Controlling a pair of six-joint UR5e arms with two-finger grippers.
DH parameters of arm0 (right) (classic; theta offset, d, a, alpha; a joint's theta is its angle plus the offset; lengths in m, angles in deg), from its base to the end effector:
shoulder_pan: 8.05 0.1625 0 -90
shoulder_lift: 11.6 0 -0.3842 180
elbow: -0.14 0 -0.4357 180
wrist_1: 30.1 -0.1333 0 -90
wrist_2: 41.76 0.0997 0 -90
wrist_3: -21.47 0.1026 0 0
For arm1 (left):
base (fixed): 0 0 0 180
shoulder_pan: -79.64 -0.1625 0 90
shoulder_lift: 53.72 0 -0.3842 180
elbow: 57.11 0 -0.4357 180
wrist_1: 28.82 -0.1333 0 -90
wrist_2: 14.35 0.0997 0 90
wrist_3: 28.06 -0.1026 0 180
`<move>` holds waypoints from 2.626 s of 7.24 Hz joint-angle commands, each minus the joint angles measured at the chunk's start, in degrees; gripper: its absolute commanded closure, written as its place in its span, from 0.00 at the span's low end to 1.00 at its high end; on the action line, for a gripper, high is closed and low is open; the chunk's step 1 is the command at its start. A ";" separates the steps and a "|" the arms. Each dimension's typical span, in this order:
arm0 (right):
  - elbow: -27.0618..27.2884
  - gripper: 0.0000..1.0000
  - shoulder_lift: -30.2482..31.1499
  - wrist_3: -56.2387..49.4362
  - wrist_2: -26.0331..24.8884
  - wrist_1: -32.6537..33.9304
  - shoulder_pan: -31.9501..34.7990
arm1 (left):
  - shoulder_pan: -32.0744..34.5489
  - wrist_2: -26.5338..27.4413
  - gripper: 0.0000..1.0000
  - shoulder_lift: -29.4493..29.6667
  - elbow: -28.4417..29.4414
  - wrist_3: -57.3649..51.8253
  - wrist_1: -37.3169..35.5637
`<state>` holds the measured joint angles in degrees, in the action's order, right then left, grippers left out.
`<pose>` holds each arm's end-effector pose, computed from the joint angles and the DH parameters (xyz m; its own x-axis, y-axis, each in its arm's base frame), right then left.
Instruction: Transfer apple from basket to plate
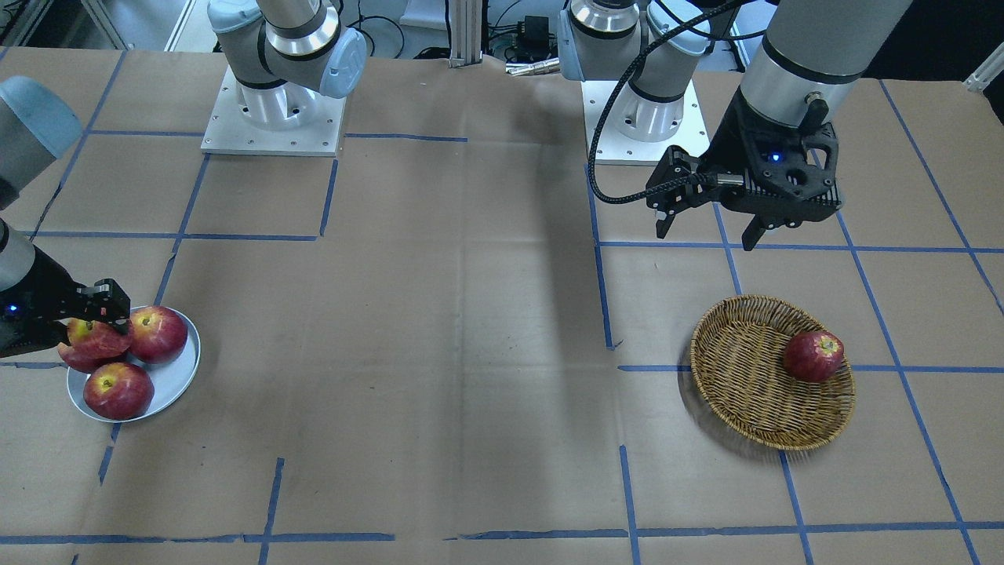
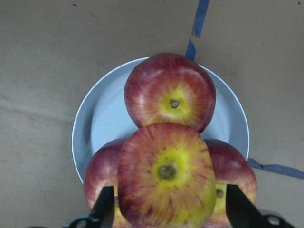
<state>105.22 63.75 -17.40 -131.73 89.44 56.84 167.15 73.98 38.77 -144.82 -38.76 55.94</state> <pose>-0.1232 -0.5771 0.2152 -0.9713 -0.2379 -0.0025 -0.2379 0.9713 0.0023 -0.1118 -0.5661 0.4514 -0.9894 0.1446 0.0122 0.1429 0.9855 -0.0917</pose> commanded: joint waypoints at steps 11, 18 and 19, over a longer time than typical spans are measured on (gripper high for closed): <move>-12.30 0.00 16.12 30.94 0.58 -31.64 22.30 | 0.03 0.00 0.01 -0.03 0.00 0.14 -0.03; -13.33 0.00 15.70 33.34 -0.12 -31.03 24.85 | -0.06 0.00 0.01 0.06 0.00 0.23 -0.03; -13.33 0.00 15.70 33.34 -0.03 -31.03 24.85 | -0.14 0.00 0.01 0.14 0.00 0.23 0.06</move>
<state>92.12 79.62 15.90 -131.79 58.48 81.65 167.07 73.98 38.86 -144.85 -38.53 55.96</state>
